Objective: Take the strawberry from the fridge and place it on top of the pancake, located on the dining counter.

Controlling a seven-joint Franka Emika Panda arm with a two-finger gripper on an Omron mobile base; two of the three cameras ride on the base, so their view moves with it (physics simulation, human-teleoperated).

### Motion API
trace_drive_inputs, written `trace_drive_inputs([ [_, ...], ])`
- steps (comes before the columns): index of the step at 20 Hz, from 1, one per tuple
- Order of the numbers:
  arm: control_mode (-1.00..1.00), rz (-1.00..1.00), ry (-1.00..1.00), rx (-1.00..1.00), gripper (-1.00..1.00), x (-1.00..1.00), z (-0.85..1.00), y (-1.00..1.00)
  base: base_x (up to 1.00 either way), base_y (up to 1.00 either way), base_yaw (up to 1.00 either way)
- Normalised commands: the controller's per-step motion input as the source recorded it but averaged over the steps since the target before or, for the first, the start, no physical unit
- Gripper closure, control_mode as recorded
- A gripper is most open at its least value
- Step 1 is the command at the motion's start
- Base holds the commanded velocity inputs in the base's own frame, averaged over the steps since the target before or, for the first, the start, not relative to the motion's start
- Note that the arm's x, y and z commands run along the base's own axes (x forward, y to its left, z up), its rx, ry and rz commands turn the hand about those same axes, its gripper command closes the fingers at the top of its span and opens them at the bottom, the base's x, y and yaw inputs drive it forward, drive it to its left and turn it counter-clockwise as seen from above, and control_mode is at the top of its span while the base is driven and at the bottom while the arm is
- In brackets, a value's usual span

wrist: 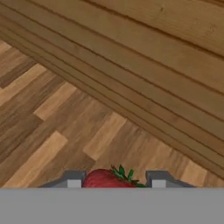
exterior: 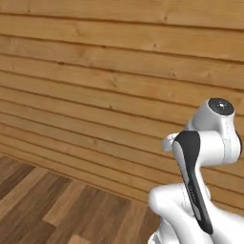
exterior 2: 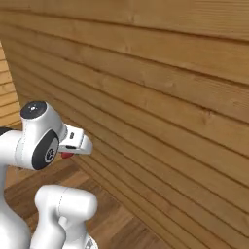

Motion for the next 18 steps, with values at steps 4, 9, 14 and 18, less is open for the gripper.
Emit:
trace_drive_inputs([
  [4,1.00,0.00,0.00,0.00,1.00,0.00,0.00,0.00,0.61,0.30,0.80],
  [9,1.00,0.00,0.00,0.00,1.00,0.00,0.00,0.00,0.40,0.27,0.86],
  [14,1.00,0.00,0.00,0.00,1.00,0.00,0.00,0.00,0.36,0.03,0.93],
  [18,1.00,0.00,0.00,0.00,1.00,0.00,0.00,0.00,0.39,-0.04,0.96],
])
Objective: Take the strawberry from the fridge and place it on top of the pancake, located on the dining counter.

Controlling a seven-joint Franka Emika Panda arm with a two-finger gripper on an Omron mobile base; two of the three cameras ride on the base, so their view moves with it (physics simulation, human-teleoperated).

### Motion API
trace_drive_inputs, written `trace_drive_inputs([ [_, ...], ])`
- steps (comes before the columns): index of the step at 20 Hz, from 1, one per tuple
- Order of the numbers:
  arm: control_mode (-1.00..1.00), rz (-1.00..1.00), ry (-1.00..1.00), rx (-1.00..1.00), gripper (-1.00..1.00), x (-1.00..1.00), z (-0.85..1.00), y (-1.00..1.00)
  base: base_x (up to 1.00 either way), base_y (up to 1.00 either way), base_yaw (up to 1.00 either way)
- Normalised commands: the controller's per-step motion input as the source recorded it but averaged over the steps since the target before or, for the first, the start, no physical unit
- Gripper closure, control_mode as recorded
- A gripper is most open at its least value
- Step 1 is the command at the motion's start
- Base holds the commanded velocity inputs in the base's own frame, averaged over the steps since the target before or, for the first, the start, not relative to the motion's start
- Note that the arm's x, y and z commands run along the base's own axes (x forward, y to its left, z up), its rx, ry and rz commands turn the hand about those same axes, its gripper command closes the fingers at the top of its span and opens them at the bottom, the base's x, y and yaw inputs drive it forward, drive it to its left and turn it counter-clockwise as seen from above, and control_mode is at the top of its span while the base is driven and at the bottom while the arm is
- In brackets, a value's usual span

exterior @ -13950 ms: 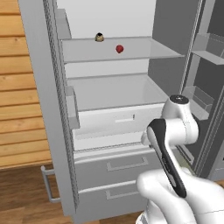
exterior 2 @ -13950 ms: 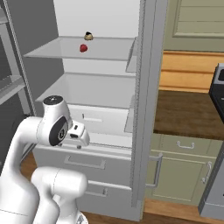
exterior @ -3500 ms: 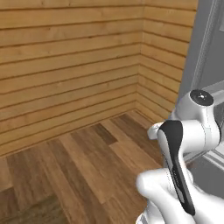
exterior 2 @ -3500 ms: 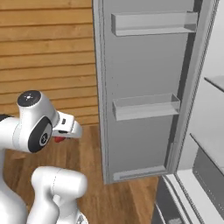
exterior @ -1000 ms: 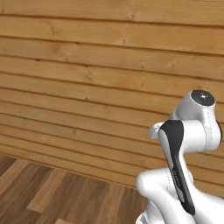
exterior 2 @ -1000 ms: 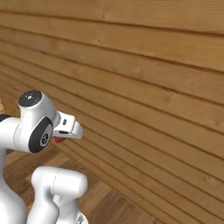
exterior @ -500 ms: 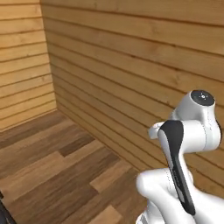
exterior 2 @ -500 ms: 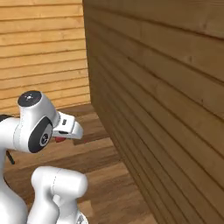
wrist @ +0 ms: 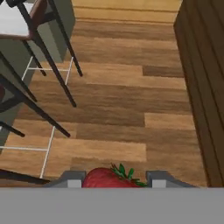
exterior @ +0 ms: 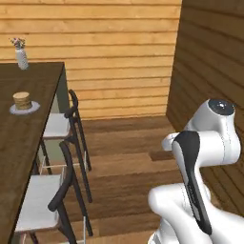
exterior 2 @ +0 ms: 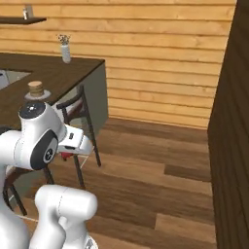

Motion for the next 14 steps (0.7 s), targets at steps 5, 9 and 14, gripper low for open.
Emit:
trace_drive_inputs([
  [5,1.00,0.00,0.00,0.00,1.00,0.00,0.00,0.00,0.93,-0.34,0.78],
  [9,1.00,0.00,0.00,0.00,1.00,0.00,0.00,0.00,1.00,-0.65,0.55],
  [14,1.00,0.00,0.00,0.00,1.00,0.00,0.00,0.00,1.00,-0.64,0.61],
])
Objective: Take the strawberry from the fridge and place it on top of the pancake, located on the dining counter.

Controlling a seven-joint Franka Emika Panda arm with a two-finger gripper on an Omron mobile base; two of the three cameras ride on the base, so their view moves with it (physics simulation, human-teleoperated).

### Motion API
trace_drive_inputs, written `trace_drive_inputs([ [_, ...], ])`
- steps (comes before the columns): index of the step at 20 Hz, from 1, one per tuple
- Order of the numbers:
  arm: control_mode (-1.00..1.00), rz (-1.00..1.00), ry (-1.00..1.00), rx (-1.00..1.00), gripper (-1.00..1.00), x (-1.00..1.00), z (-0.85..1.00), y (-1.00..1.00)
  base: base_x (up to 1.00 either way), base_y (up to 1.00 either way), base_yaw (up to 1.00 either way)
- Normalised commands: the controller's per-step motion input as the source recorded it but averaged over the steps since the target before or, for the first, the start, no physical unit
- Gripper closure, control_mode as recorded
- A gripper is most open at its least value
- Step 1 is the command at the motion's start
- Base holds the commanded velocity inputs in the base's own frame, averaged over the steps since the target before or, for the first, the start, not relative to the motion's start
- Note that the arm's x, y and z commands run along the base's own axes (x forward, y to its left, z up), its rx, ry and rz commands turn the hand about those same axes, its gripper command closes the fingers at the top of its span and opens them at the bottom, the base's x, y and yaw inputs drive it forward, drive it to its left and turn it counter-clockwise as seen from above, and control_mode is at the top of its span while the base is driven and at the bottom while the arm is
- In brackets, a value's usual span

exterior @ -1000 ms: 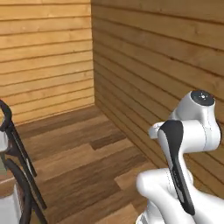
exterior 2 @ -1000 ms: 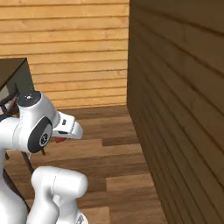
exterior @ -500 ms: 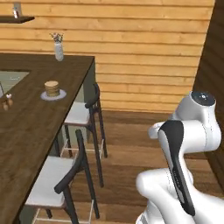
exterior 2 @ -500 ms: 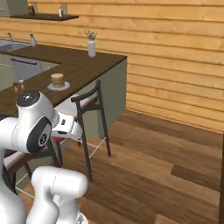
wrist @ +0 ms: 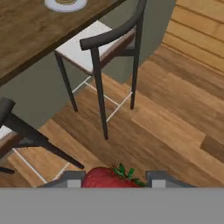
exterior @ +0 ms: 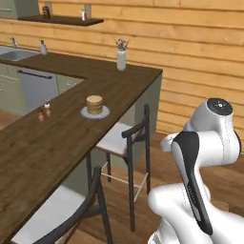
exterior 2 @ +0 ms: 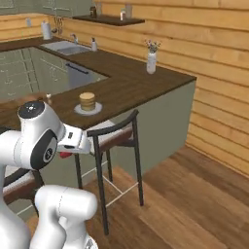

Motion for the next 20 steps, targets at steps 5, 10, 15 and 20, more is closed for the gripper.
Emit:
trace_drive_inputs([
  [5,1.00,0.00,0.00,0.00,1.00,0.00,0.00,0.00,0.80,-0.64,0.72],
  [10,1.00,0.00,0.00,0.00,1.00,0.00,0.00,0.00,0.25,-0.57,0.86],
  [15,1.00,0.00,0.00,0.00,1.00,0.00,0.00,0.00,0.10,-0.95,0.70],
  [20,1.00,0.00,0.00,0.00,1.00,0.00,0.00,0.00,0.00,-1.00,0.36],
])
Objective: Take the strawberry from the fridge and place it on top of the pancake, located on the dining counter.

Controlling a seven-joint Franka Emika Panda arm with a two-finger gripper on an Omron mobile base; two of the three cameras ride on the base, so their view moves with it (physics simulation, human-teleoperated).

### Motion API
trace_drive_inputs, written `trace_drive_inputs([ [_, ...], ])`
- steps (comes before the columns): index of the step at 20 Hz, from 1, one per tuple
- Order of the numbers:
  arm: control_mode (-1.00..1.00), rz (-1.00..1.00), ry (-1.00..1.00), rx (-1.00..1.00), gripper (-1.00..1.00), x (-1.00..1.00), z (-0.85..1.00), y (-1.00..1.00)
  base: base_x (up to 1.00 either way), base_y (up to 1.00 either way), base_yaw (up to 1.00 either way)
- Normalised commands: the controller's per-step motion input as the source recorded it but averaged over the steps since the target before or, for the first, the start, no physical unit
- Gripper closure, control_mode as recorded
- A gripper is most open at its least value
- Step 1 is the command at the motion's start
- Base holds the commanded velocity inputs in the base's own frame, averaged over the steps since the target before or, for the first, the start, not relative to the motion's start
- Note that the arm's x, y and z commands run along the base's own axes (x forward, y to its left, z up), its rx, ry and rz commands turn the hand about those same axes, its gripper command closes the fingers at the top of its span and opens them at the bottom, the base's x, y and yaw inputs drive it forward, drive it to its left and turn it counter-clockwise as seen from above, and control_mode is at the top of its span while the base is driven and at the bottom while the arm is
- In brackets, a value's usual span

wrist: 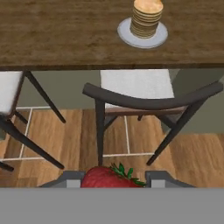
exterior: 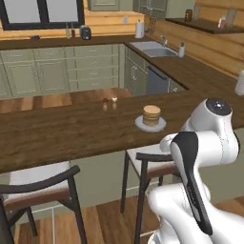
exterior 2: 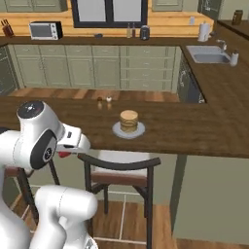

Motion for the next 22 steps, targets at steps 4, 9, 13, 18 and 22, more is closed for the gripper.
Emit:
trace_drive_inputs([
  [4,1.00,0.00,0.00,0.00,1.00,0.00,0.00,0.00,0.07,-0.88,0.05],
  [9,1.00,0.00,0.00,0.00,1.00,0.00,0.00,0.00,0.21,0.16,0.00],
  [13,1.00,0.00,0.00,0.00,1.00,0.00,0.00,0.00,0.46,0.42,0.00],
  [18,1.00,0.00,0.00,0.00,1.00,0.00,0.00,0.00,0.52,-0.13,0.07],
  [22,1.00,0.00,0.00,0.00,1.00,0.00,0.00,0.00,0.06,-0.67,0.02],
])
